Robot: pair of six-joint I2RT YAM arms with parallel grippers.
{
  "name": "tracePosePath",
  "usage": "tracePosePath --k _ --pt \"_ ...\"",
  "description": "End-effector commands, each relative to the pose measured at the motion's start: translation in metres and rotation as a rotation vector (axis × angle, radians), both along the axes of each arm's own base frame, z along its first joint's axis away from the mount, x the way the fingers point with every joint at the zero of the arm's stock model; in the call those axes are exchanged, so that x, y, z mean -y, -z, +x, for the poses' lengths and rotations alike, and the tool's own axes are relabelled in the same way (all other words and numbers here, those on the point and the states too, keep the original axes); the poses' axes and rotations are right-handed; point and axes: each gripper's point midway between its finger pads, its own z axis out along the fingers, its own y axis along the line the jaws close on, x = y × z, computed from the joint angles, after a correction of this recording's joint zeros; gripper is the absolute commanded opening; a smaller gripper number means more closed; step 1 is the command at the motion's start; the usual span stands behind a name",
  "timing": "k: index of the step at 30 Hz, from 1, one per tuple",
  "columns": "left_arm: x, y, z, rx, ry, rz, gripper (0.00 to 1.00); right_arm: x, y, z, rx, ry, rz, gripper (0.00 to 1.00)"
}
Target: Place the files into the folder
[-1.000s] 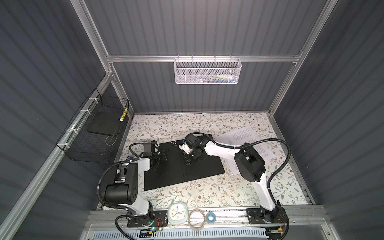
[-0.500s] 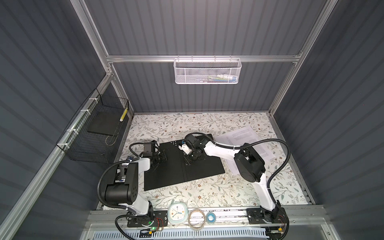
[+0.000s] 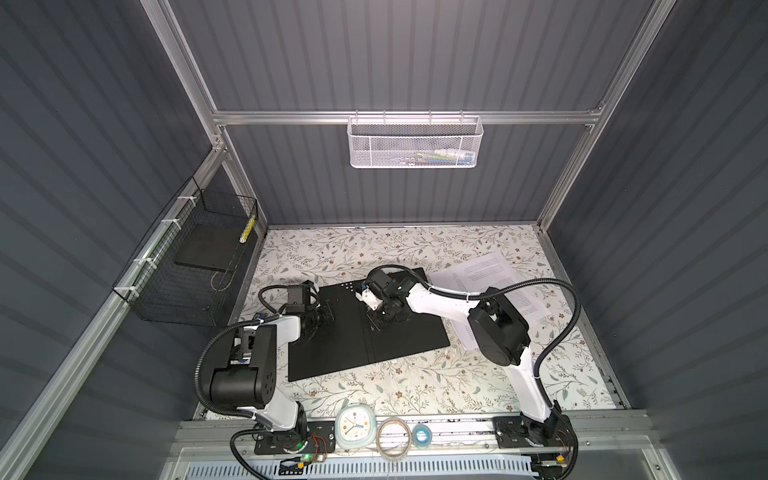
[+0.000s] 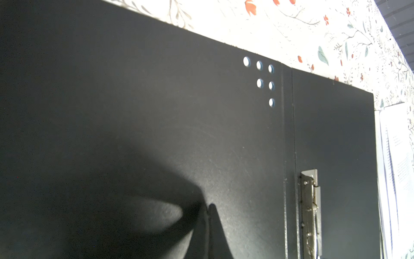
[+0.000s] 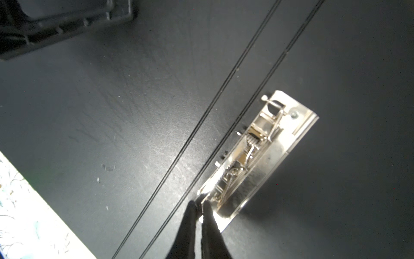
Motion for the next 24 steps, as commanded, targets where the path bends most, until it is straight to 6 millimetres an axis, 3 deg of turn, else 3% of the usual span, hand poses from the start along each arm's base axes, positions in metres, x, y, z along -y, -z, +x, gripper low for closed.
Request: tracePosePath --k 1,24 --pt "-0.0058 0.0329 -0.0299 -0.164 -0.017 0.020 0.04 0.0312 0.0250 -0.0158 -0.045 -0.007 -0.157 0.09" --pt "-0.0051 0.0332 -0.0300 -0.165 -0.012 0.018 0.04 0.0285 0.0337 -0.0194 -0.041 -0.036 -0.228 0.07"
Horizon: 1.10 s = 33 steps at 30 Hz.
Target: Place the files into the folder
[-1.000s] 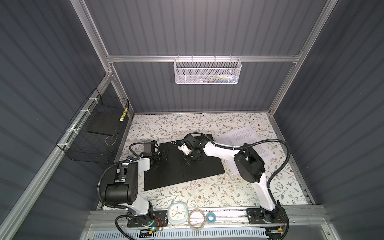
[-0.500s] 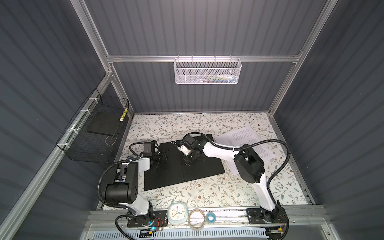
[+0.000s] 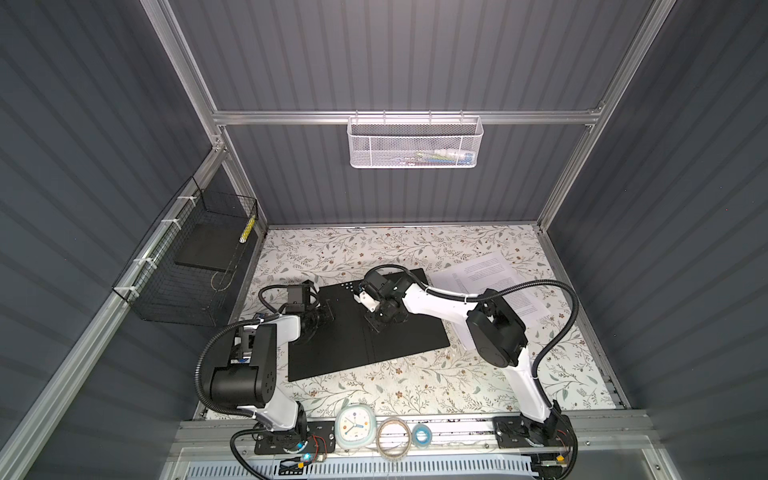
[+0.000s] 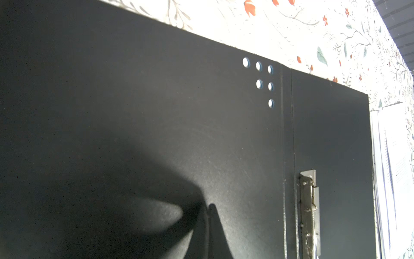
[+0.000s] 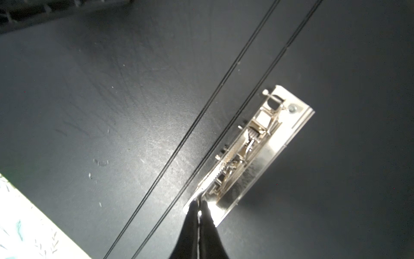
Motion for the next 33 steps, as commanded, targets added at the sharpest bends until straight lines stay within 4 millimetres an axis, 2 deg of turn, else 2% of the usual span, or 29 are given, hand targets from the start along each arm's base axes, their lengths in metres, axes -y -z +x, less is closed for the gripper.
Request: tracePosePath --k 1,12,33 --pt "-0.006 0.033 -0.030 -0.164 -0.014 0.023 0.04 0.027 0.037 -0.017 -0.072 -0.016 -0.158 0.07" --pt "-0.005 0.034 -0.031 -0.168 -0.012 0.021 0.04 0.018 0.036 -0.019 -0.081 -0.022 -0.132 0.09" --pt "-0.005 0.034 -0.031 -0.170 -0.010 0.020 0.03 0.045 0.059 -0.028 -0.055 -0.071 -0.324 0.04"
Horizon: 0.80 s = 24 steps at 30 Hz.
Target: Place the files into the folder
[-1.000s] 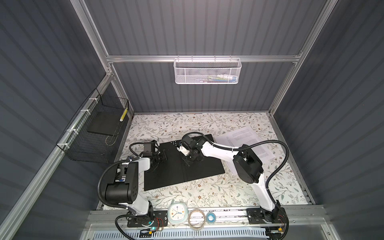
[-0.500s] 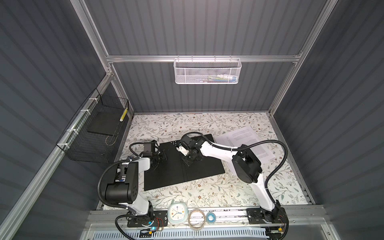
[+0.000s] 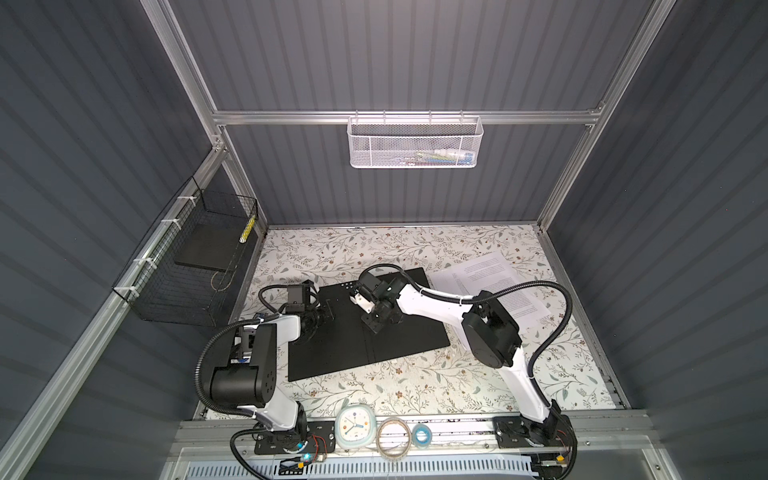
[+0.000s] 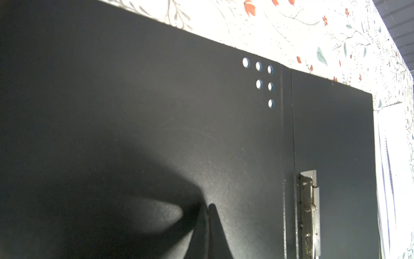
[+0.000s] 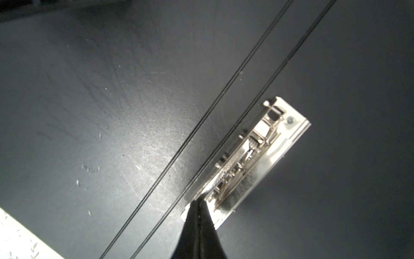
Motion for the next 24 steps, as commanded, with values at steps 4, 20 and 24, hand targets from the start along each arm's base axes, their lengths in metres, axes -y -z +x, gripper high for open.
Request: tracePosePath --k 4,20,24 --pt "-0.005 0.034 -0.031 -0.168 -0.010 0.021 0.03 0.059 0.062 -0.039 -0.121 -0.040 -0.300 0.03" --pt "-0.003 0.034 -0.031 -0.169 -0.001 0.012 0.03 0.082 0.080 -0.043 -0.073 -0.013 -0.469 0.00" --pt "-0.003 0.034 -0.030 -0.167 -0.002 0.012 0.03 0.080 0.085 -0.044 -0.085 0.005 -0.466 0.00"
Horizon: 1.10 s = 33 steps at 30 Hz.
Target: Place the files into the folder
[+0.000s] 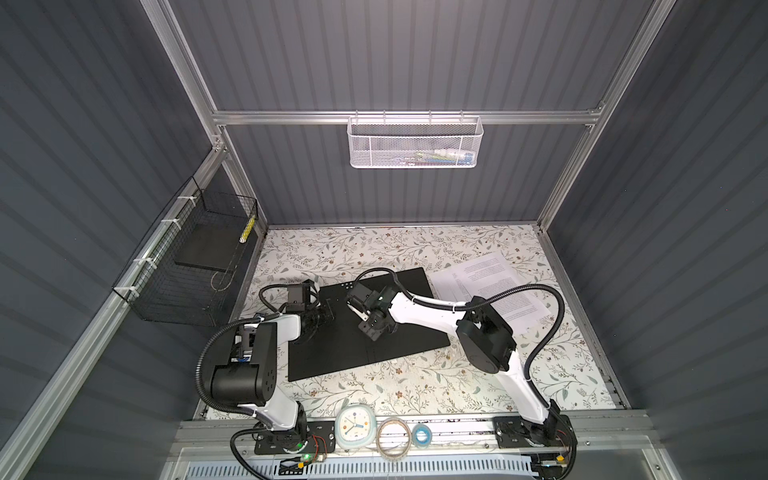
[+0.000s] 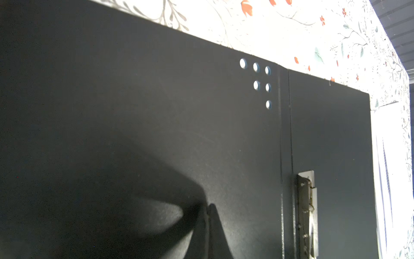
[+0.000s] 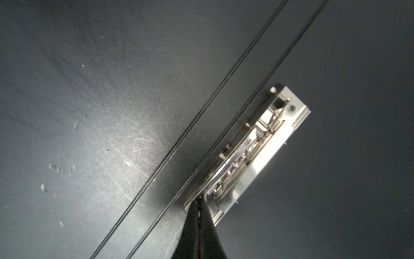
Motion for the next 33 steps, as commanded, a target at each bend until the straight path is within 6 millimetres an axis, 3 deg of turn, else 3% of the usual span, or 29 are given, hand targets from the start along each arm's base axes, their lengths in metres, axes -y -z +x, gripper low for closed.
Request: tracePosePath --k 1,6,9,17,27,30,33 --pt "-0.005 0.034 -0.032 -0.169 -0.007 0.022 0.03 0.076 0.078 -0.039 -0.190 0.039 -0.330 0.00" --pt "-0.004 0.035 -0.033 -0.171 -0.006 0.021 0.03 0.080 0.088 -0.044 -0.217 0.057 -0.347 0.00" --pt "-0.005 0.034 -0.032 -0.171 -0.007 0.022 0.03 0.073 0.080 -0.046 -0.216 0.067 -0.286 0.00" --pt "-0.005 0.035 -0.032 -0.173 -0.005 0.021 0.03 0.028 0.013 -0.031 -0.188 0.121 0.014 0.00" --pt "-0.004 0.036 -0.033 -0.178 -0.003 0.018 0.03 0.019 -0.036 -0.018 -0.163 0.143 0.129 0.00" --pt "-0.003 0.036 -0.032 -0.178 -0.001 0.016 0.03 0.015 -0.054 -0.014 -0.179 0.149 0.213 0.16" --pt "-0.004 0.036 -0.032 -0.177 0.000 0.017 0.03 0.010 -0.064 -0.009 -0.217 0.164 0.313 0.24"
